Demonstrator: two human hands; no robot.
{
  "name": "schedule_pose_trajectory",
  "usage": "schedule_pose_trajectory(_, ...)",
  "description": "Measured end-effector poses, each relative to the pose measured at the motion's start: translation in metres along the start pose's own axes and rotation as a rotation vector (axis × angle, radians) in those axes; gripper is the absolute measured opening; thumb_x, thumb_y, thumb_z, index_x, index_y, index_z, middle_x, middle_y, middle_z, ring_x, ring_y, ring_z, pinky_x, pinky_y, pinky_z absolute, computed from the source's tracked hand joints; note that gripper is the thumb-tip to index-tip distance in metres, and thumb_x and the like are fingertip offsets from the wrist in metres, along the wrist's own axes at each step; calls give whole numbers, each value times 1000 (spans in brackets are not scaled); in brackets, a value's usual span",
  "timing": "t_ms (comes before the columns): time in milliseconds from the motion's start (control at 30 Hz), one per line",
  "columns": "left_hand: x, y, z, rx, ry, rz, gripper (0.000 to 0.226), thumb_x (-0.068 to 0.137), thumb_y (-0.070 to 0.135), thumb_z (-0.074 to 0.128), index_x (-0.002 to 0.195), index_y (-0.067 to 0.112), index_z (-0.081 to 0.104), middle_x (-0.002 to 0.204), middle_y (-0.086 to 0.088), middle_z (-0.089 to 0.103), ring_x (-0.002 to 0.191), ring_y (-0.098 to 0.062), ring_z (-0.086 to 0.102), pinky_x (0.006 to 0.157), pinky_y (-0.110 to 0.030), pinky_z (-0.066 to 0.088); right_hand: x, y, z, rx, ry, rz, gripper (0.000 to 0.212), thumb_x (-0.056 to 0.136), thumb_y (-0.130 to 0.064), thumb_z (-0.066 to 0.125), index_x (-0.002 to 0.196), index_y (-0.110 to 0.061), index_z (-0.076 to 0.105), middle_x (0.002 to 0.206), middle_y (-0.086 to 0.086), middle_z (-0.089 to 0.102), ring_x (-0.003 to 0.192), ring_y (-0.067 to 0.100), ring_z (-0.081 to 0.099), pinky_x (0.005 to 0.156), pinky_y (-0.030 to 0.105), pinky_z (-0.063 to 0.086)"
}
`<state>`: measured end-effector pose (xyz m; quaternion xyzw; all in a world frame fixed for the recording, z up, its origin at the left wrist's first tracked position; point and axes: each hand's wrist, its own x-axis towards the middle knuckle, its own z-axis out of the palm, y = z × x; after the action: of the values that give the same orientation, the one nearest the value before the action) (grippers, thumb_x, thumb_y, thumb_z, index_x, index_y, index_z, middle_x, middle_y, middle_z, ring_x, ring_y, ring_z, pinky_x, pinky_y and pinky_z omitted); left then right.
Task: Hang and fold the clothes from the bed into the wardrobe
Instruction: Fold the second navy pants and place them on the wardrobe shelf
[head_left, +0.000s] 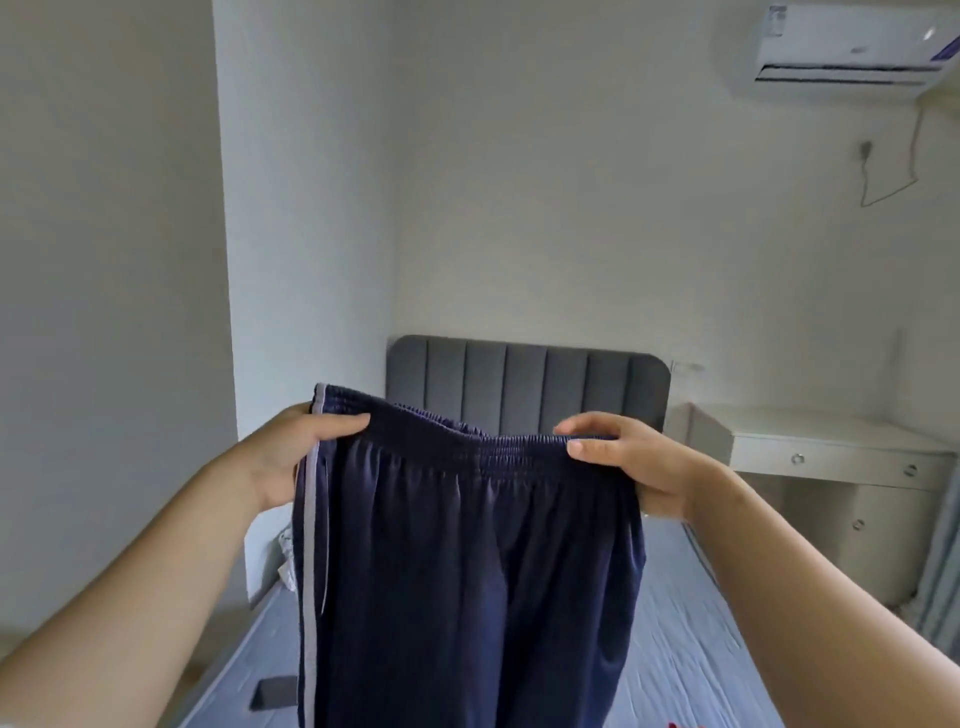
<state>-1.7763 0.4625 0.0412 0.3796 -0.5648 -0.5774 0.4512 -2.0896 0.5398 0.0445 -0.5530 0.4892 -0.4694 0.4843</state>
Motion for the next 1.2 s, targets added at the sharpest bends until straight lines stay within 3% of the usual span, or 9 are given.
schedule_pose_trajectory(100, -2, -14, -5, -67, -62, -53, 18, 71, 16, 62, 84, 6, 72, 83, -12, 72, 68, -23, 70, 58, -34, 59, -7, 38, -6, 162, -114, 96, 31, 74, -8, 71, 104, -5, 70, 108, 15, 69, 94, 26, 68, 76, 33, 56)
schedule_pose_trajectory(233, 2, -26, -2, -89, -68, -192, 19, 78, 18, 61, 73, 6, 76, 77, -11, 73, 65, -22, 70, 57, -32, 58, -12, 55, -6, 226, -56, 167, 25, 74, -13, 71, 97, -5, 74, 108, 16, 69, 93, 25, 69, 72, 32, 57)
schedule_pose_trajectory(333, 8, -49, 14, -13, 95, -381, 19, 87, 19, 61, 90, 2, 69, 79, -15, 72, 69, -26, 69, 75, -36, 56, -10, 65, -2, 260, 122, 295, 21, 81, -17, 63, 94, -3, 71, 98, 13, 73, 84, 24, 71, 63, 31, 56)
schedule_pose_trajectory(433, 8, -80, 41, -8, 252, -454, 30, 85, 15, 64, 110, 1, 60, 101, -18, 65, 88, -30, 61, 92, -41, 48, -8, 80, 10, 260, 304, 477, 15, 88, -13, 61, 94, 1, 65, 87, 14, 72, 80, 27, 65, 64, 37, 50)
schedule_pose_trajectory(600, 4, -108, 93, 7, 418, -221, 15, 82, 3, 62, 96, -1, 60, 96, -25, 64, 86, -35, 62, 88, -49, 49, 5, 79, 42, 170, 512, 393, 6, 84, -2, 63, 80, 0, 59, 80, 14, 63, 69, 25, 59, 61, 35, 51)
schedule_pose_trajectory(700, -1, -107, 125, 160, 444, -6, 13, 82, 11, 62, 92, 8, 55, 103, -16, 62, 83, -25, 60, 69, -32, 49, 10, 69, 59, 195, 482, 306, 8, 85, -3, 62, 80, -5, 57, 76, 12, 60, 67, 21, 57, 58, 31, 49)
schedule_pose_trajectory(800, 0, -102, 146, 201, 395, 102, 18, 82, 12, 61, 79, 21, 45, 107, -13, 55, 73, -12, 53, 54, -20, 35, 13, 59, 67, 240, 485, 250, 8, 86, -4, 62, 81, -7, 56, 78, 11, 60, 69, 22, 58, 54, 30, 48)
schedule_pose_trajectory(1033, 6, -93, 163, 129, 288, 236, 18, 83, 21, 63, 91, 12, 50, 113, -13, 48, 79, -8, 54, 62, -16, 42, 1, 37, 62, 510, 418, 158, 13, 88, -14, 60, 82, -2, 61, 68, 11, 60, 57, 19, 57, 46, 23, 48)
schedule_pose_trajectory(1200, 0, -88, 168, 181, 106, 306, 51, 69, 22, 79, 98, 28, 37, 103, 12, 33, 84, 7, 51, 58, 1, 41, -6, 32, 51, 583, 251, 49, 42, 97, -30, 41, 103, 5, 64, 91, 20, 67, 73, 28, 64, 64, 34, 50)
